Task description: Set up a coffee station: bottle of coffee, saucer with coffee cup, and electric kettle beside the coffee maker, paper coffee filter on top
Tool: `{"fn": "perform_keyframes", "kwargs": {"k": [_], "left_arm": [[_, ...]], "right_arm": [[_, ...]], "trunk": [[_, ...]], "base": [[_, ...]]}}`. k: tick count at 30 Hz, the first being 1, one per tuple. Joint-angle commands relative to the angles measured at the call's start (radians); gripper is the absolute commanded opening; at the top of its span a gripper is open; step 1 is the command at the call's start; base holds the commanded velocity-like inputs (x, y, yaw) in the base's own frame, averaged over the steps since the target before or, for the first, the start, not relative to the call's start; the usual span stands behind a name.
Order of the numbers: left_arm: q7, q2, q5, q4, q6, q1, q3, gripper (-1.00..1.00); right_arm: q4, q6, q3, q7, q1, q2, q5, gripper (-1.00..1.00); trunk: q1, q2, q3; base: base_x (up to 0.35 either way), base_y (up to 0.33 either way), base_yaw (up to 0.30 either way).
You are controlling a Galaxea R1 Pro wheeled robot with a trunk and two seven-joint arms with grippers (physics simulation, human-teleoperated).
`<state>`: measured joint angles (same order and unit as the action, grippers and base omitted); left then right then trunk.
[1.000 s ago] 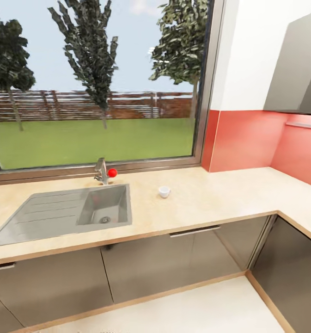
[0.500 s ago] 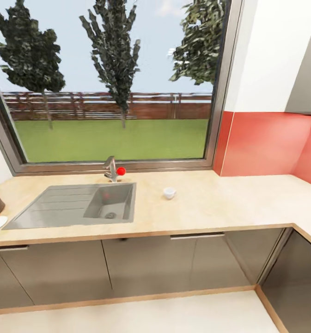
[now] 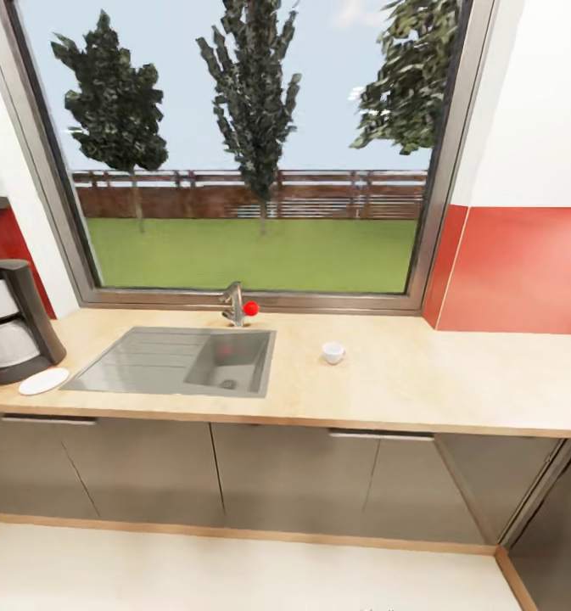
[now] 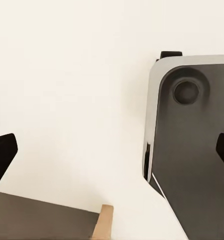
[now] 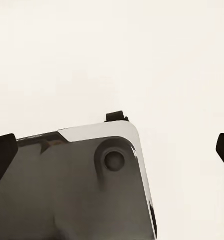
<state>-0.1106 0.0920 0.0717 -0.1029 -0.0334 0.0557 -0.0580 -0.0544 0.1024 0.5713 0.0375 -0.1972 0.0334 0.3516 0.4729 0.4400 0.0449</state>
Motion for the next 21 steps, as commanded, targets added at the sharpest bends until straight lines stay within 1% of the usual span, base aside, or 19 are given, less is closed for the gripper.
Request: {"fn": "perform_keyframes", "kwargs": {"k": [1, 5, 6, 7, 10, 13, 18, 21], "left_arm": [[-0.003, 0.0, 0.007, 0.0, -0.003, 0.001, -0.006, 1.0], [-0.003, 0.0, 0.007, 0.0, -0.004, 0.001, -0.005, 1.0], [-0.002, 0.0, 0.006, 0.0, -0.004, 0.001, -0.006, 1.0], [-0.001, 0.001, 0.004, -0.001, -0.005, 0.001, -0.008, 1.0], [0.001, 0.001, 0.002, -0.003, -0.006, 0.001, -0.011, 1.0], [0.001, 0.002, 0.001, -0.007, -0.006, 0.001, -0.016, 1.0], [0.002, 0.01, 0.004, -0.012, -0.008, 0.002, -0.011, 1.0], [0.0, 0.007, 0.012, -0.016, -0.051, 0.007, -0.008, 1.0]], "right_arm": [[0.001, 0.004, 0.008, 0.004, -0.001, 0.0, 0.007, 1.0], [0.001, 0.005, 0.007, 0.005, -0.001, 0.001, 0.012, 1.0], [0.001, 0.005, 0.005, 0.006, -0.001, 0.001, 0.019, 1.0], [0.001, 0.005, 0.005, 0.006, -0.001, 0.001, 0.03, 1.0], [0.001, 0.005, 0.004, 0.005, -0.001, 0.0, 0.04, 1.0], [0.0, 0.006, 0.007, 0.003, -0.001, 0.0, 0.042, 1.0], [-0.001, 0.006, 0.01, 0.004, -0.001, 0.0, 0.04, 1.0], [-0.079, 0.008, 0.009, 0.004, -0.001, -0.001, 0.04, 1.0]], "trunk": [[0.0, 0.002, 0.002], [0.0, 0.002, 0.002], [0.0, 0.002, 0.002], [0.0, 0.002, 0.002], [0.0, 0.002, 0.002], [0.0, 0.002, 0.002], [0.0, 0.002, 0.002], [0.0, 0.002, 0.002]], "base": [[-0.241, -0.189, 0.104], [-0.218, -0.166, 0.038], [-0.082, -0.061, 0.009], [-0.034, -0.025, 0.004], [-0.015, -0.011, 0.002], [-0.004, -0.003, 0.0], [0.0, 0.0, 0.0], [0.0, 0.0, 0.0]]}}
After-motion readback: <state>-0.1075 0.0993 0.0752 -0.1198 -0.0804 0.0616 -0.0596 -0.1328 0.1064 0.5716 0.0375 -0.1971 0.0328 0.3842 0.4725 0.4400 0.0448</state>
